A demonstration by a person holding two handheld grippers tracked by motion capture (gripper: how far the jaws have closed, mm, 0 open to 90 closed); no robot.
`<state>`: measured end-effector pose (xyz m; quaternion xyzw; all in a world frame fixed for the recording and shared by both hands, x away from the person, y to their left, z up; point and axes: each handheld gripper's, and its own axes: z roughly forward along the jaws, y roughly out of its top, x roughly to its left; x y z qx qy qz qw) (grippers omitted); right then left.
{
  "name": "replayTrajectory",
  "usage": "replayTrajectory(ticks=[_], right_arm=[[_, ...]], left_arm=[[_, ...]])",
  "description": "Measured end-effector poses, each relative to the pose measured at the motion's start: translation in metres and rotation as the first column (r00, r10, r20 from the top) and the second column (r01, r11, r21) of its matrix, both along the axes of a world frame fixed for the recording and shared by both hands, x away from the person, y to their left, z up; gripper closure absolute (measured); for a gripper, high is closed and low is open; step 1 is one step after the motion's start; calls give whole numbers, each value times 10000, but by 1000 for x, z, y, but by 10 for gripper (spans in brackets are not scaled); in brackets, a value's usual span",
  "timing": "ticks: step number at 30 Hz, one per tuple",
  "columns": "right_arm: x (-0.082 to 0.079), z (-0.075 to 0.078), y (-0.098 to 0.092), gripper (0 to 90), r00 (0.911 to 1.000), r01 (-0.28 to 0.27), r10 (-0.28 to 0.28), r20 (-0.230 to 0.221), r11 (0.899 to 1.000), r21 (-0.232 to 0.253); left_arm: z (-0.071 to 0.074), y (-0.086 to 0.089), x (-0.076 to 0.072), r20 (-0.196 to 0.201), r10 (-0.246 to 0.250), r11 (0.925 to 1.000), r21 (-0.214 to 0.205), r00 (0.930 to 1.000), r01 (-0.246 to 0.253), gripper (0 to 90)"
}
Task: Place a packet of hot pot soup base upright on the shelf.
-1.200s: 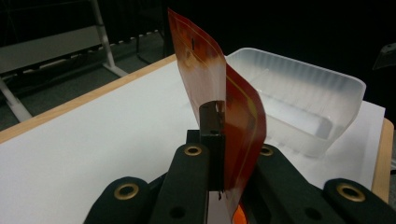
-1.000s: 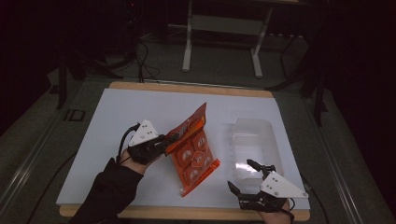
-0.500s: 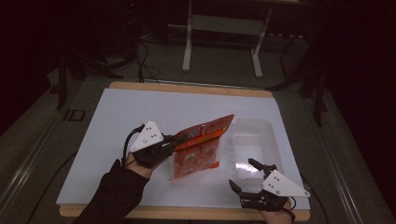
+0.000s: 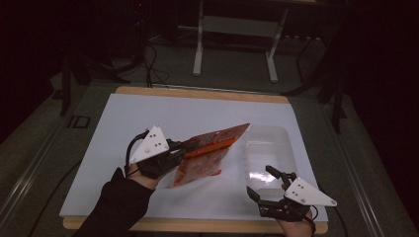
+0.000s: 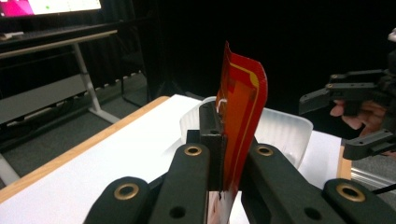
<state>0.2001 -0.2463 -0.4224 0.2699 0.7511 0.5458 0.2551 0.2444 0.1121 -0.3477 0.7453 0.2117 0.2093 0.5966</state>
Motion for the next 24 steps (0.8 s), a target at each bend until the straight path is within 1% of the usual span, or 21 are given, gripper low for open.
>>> replayTrajectory(ticks=[1, 3, 5, 6, 7, 8, 9, 10, 11, 12, 13, 14, 15, 16, 17, 18, 19, 21, 22, 23, 24], right_arm=[[1, 1, 0, 169, 10000, -78, 78, -36, 9999, 84], [1, 2, 0, 167, 9999, -110, 111, -51, 9998, 171], [0, 3, 0, 154, 10000, -88, 88, -14, 9999, 122], [0, 3, 0, 154, 10000, -88, 88, -14, 9999, 122], [0, 3, 1, 145, 9999, -156, 155, 46, 9997, 166], [0, 4, 1, 134, 9999, -136, 136, 15, 9997, 189], [-1, 5, 1, 134, 9999, -163, 164, -5, 9994, 295], [0, 6, 0, 134, 9995, -307, 310, -75, 9985, 446], [0, 6, 0, 134, 9993, -326, 336, -183, 9982, 503], [0, 7, 0, 134, 9995, -273, 280, -140, 9983, 515], [0, 7, 0, 134, 9992, -353, 361, -165, 9982, 494], [0, 8, 0, 135, 9991, -362, 371, -197, 9983, 446], [0, 8, 1, 135, 9992, -365, 370, -135, 9987, 361], [0, 9, 2, 136, 9991, -395, 400, -160, 9988, 291], [0, 9, 2, 136, 9991, -395, 400, -160, 9988, 291], [0, 9, 3, 136, 9992, -376, 380, -153, 9991, 219], [0, 9, 5, 136, 9987, -466, 469, -193, 9987, 182], [0, 11, 6, 136, 9983, -551, 554, -190, 9983, 166], [0, 11, 6, 137, 9982, -557, 561, -208, 9983, 195], [-1, 12, 6, 138, 9985, -510, 513, -169, 9985, 188], [-1, 14, 6, 139, 9982, -564, 569, -206, 9981, 239]], left_arm=[[2, 1, -1, 159, -33, 10000, -42, 9999, 34, 897], [7, 3, -4, 410, -286, 9996, -23, 9987, 287, 897], [11, 4, -8, 760, -589, 9982, -95, 9954, 598, 897], [11, 4, -8, 760, -589, 9982, -95, 9954, 598, 897], [12, 6, -8, 833, -821, 9963, -166, 9931, 838, 897], [13, 6, -9, 958, -935, 9951, -233, 9910, 961, 897], [13, 7, -8, 986, -1027, 9940, -278, 9898, 1059, 897], [14, 8, -7, 879, -1222, 9914, -355, 9886, 1257, 897], [14, 9, -6, 893, -1249, 9909, -382, 9881, 1287, 897], [14, 10, -5, 890, -1372, 9892, -389, 9865, 1411, 897], [13, 11, -4, 879, -1574, 9859, -430, 9836, 1616, 897], [13, 11, -4, 932, -1586, 9857, -423, 9829, 1631, 897], [13, 12, -2, 867, -1802, 9819, -428, 9798, 1844, 897], [12, 12, -1, 891, -1889, 9802, -433, 9779, 1933, 896], [12, 12, -1, 891, -1889, 9802, -433, 9779, 1933, 897], [10, 14, 2, 887, -2277, 9713, -492, 9697, 2325, 897], [8, 14, 3, 938, -2333, 9699, -489, 9679, 2385, 896], [5, 15, 5, 948, -2663, 9601, -621, 9592, 2727, 896], [4, 16, 5, 1012, -2681, 9590, -673, 9581, 2755, 896], [3, 17, 7, 933, -2899, 9513, -805, 9525, 2974, 896], [1, 18, 9, 943, -2946, 9480, -963, 9510, 3032, 896]])
